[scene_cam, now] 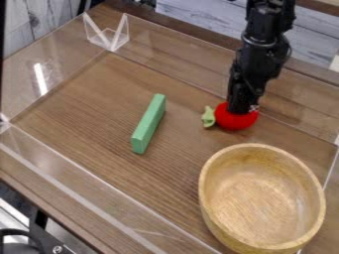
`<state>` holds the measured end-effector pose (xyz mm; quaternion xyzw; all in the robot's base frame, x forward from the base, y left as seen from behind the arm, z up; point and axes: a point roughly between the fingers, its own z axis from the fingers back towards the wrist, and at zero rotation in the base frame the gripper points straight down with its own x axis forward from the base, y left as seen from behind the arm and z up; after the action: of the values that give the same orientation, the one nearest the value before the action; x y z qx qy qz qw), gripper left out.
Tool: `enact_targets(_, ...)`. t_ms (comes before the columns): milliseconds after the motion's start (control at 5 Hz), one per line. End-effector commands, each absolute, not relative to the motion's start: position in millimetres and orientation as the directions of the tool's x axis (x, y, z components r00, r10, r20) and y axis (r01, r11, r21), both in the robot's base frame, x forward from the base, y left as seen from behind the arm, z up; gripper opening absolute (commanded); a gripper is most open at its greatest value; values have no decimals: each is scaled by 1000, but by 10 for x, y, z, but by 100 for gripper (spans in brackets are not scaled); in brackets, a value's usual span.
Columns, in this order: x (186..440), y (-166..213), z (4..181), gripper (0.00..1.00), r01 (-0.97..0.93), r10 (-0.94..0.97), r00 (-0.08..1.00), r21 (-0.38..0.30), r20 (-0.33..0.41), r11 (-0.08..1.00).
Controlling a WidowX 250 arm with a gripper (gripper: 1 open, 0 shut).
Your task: Move the red object to the left side of the table
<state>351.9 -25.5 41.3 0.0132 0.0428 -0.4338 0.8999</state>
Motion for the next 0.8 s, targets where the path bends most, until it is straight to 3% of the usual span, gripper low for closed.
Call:
enact_targets(0, 3567, -137, 705, 0, 762, -761, 647, 65, -54, 644)
enact_targets(200, 3600, -78, 728, 0, 744, -742, 667, 82, -59, 663)
enact_targets(400, 3619, -42, 717, 100, 726, -724, 687, 94, -59, 682)
enact_targets(600, 3612, -39, 740, 0, 705, -703, 709, 89, -60, 703)
